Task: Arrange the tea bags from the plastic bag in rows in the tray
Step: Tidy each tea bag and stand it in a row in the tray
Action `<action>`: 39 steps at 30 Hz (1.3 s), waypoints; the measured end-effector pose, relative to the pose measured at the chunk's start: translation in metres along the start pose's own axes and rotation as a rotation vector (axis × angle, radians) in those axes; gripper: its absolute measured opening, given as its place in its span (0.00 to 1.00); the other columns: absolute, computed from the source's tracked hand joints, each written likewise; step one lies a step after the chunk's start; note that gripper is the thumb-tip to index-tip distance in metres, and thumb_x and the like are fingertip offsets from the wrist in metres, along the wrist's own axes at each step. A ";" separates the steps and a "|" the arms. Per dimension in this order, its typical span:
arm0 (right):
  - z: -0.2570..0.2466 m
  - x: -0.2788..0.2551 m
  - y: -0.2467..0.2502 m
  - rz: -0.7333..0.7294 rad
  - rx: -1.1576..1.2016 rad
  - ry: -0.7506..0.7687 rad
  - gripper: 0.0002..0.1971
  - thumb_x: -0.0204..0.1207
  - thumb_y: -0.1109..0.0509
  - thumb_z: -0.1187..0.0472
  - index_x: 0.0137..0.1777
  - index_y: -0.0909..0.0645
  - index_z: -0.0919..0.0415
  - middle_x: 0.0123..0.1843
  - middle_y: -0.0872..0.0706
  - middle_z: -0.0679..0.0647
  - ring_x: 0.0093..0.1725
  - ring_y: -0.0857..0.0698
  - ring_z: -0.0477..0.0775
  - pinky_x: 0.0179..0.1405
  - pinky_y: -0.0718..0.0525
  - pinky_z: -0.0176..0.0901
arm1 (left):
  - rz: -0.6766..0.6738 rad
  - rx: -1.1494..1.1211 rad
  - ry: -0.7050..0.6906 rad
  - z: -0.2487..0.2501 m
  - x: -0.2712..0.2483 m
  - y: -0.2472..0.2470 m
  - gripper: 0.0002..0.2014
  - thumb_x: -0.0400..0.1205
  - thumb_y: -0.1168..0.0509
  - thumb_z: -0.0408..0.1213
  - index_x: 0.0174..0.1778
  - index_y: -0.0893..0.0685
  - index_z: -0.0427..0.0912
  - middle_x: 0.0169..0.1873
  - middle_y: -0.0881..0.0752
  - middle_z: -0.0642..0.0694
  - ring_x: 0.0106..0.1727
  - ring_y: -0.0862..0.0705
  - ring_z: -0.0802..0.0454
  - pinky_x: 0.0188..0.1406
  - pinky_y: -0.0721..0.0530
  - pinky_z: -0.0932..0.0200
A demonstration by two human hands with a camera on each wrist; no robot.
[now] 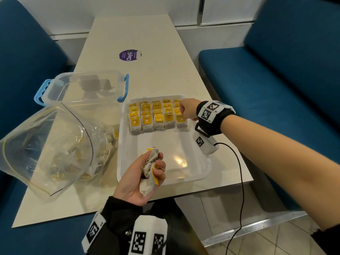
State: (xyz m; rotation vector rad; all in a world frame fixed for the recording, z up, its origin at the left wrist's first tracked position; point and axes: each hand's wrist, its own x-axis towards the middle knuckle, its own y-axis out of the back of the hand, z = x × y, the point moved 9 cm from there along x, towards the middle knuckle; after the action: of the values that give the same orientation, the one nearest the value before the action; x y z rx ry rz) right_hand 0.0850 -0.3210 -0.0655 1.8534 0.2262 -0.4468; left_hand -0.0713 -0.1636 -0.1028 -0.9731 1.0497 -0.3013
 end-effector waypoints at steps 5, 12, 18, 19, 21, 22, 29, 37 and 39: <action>0.001 0.008 0.002 -0.008 -0.013 -0.014 0.12 0.77 0.34 0.69 0.34 0.31 0.58 0.32 0.30 0.50 0.28 0.31 0.46 0.25 0.31 0.32 | 0.071 0.023 -0.045 0.000 0.000 0.000 0.12 0.80 0.38 0.42 0.39 0.22 0.34 0.23 0.25 0.45 0.18 0.25 0.57 0.13 0.23 0.68; -0.004 0.015 0.014 0.056 -0.067 -0.009 0.06 0.74 0.30 0.66 0.50 0.17 0.62 0.44 0.17 0.56 0.38 0.18 0.56 0.39 0.17 0.43 | 0.065 0.022 -0.032 -0.002 0.002 -0.002 0.13 0.81 0.39 0.42 0.39 0.22 0.34 0.23 0.24 0.45 0.18 0.24 0.57 0.13 0.22 0.67; -0.004 0.022 0.009 -0.039 -0.070 0.022 0.08 0.75 0.30 0.67 0.53 0.18 0.65 0.38 0.19 0.55 0.37 0.20 0.54 0.30 0.23 0.35 | 0.073 0.032 -0.038 -0.001 0.001 -0.002 0.12 0.79 0.39 0.41 0.40 0.22 0.35 0.23 0.25 0.45 0.17 0.25 0.57 0.13 0.23 0.67; -0.005 0.022 0.009 -0.055 -0.065 0.034 0.10 0.75 0.30 0.67 0.55 0.18 0.66 0.35 0.20 0.53 0.33 0.21 0.52 0.29 0.24 0.33 | 0.074 0.034 -0.039 -0.001 0.001 -0.002 0.11 0.78 0.38 0.41 0.40 0.22 0.34 0.23 0.25 0.45 0.17 0.25 0.56 0.13 0.22 0.67; -0.006 0.023 0.010 -0.074 -0.062 0.046 0.11 0.75 0.29 0.67 0.57 0.17 0.67 0.32 0.21 0.50 0.28 0.23 0.46 0.29 0.24 0.32 | 0.079 0.033 -0.044 -0.001 0.001 -0.001 0.11 0.78 0.38 0.41 0.41 0.22 0.34 0.23 0.25 0.45 0.18 0.24 0.56 0.13 0.22 0.67; -0.007 0.024 0.012 -0.081 -0.066 0.051 0.11 0.75 0.29 0.67 0.56 0.17 0.66 0.31 0.22 0.49 0.27 0.23 0.44 0.29 0.24 0.32 | 0.081 0.033 -0.047 -0.001 0.001 -0.001 0.11 0.78 0.38 0.41 0.41 0.22 0.34 0.24 0.25 0.45 0.18 0.24 0.56 0.13 0.22 0.67; 0.001 0.048 0.010 -0.070 -0.138 0.004 0.03 0.64 0.23 0.61 0.37 0.12 0.54 0.37 0.10 0.53 0.32 0.13 0.57 0.44 0.10 0.53 | 0.075 0.034 -0.047 0.000 0.001 -0.001 0.11 0.78 0.38 0.41 0.40 0.22 0.34 0.24 0.25 0.45 0.18 0.24 0.56 0.13 0.22 0.66; 0.005 0.060 0.010 0.005 -0.152 -0.014 0.03 0.71 0.28 0.64 0.42 0.14 0.62 0.39 0.11 0.58 0.36 0.12 0.61 0.46 0.11 0.54 | 0.094 0.026 -0.051 0.002 0.000 0.003 0.13 0.82 0.41 0.42 0.41 0.22 0.35 0.23 0.24 0.45 0.17 0.24 0.56 0.13 0.23 0.66; 0.005 0.060 0.010 0.011 -0.145 -0.009 0.03 0.71 0.28 0.65 0.44 0.14 0.63 0.40 0.11 0.58 0.36 0.12 0.61 0.47 0.11 0.53 | 0.097 0.030 -0.049 0.002 0.001 0.003 0.13 0.82 0.41 0.42 0.41 0.22 0.34 0.23 0.24 0.45 0.17 0.24 0.56 0.13 0.22 0.66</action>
State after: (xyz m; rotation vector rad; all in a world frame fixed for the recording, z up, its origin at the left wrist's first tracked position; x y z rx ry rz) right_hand 0.1421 -0.3334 -0.0828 1.7095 0.2362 -0.4206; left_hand -0.0703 -0.1614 -0.1057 -0.8948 1.0413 -0.2116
